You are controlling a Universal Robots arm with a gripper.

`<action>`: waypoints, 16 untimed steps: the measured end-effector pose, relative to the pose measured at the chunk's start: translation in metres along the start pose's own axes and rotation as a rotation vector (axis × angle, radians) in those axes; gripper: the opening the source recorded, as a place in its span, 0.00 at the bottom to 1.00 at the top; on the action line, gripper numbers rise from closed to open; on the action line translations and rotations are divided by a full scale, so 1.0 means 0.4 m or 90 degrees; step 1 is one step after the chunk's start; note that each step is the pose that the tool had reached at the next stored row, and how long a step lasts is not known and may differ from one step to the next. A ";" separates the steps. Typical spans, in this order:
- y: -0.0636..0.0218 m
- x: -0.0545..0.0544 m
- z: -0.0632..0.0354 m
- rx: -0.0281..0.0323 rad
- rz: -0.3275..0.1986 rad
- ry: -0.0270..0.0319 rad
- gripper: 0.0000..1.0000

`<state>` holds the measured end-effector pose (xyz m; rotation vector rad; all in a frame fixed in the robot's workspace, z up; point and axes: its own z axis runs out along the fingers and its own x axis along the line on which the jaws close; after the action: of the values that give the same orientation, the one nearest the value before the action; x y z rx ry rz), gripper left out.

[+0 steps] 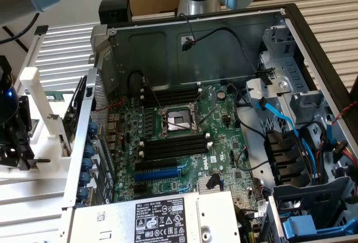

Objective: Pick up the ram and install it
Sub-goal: 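Pick up the ram and move it above insertion slot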

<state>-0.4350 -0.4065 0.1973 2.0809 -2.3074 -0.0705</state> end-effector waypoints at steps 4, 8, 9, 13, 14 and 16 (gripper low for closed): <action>0.000 0.000 0.000 -0.0001 0.000 0.0000 0.31; 0.000 0.000 0.000 -0.0001 0.000 -0.0001 0.22; 0.000 0.000 0.000 -0.0002 0.000 0.0000 0.15; 0.000 0.000 0.000 -0.0002 0.000 0.0000 0.13; 0.000 0.000 0.000 -0.0002 0.000 0.0000 0.13; 0.000 0.000 0.000 -0.0002 0.000 -0.0007 0.13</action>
<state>-0.4350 -0.4064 0.1974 2.0813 -2.3077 -0.0719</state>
